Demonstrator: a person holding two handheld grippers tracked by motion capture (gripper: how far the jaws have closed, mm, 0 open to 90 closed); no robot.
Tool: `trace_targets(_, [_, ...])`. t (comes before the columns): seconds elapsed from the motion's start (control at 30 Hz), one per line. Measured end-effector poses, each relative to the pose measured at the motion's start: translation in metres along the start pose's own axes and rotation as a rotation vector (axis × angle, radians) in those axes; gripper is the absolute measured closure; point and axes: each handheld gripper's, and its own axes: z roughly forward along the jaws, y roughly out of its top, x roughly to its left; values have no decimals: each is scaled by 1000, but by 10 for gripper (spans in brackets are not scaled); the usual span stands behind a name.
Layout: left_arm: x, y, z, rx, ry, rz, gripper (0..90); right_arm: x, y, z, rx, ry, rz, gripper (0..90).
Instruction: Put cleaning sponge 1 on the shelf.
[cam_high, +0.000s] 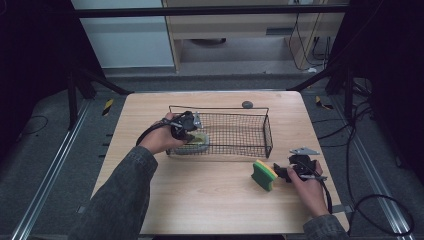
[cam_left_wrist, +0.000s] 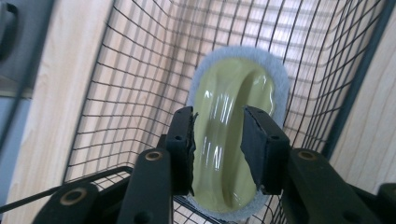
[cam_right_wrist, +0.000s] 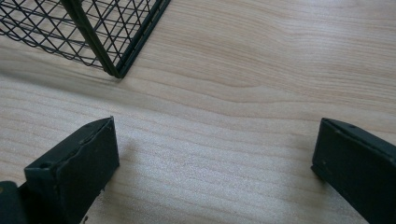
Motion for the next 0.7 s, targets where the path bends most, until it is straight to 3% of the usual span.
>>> trace_targets(0.13, [-2,1,-5,-33,33,-19,583,0,0,0,-2,0,-3,7])
trace_targets(0.2, [-3,2,-10,-59,66,-54,537,0,0,0,0,0,-1,7])
trace_targets(0.4, [-9,3,-18,-85,96,-56,465,0,0,0,-2,0,-3,7])
trace_targets(0.47, [-10,4,-23,-96,110,-78,356,0,0,0,-2,0,-3,7])
trace_targets(0.5, [-10,4,-26,-115,118,-94,356,0,0,0,-2,0,-3,7])
trace_targets(0.53, [-11,3,-33,-155,117,-135,259,0,0,0,-2,0,-4,7])
trace_targets(0.7, [-16,0,-39,-197,110,-192,164,0,0,0,-2,0,-3,7])
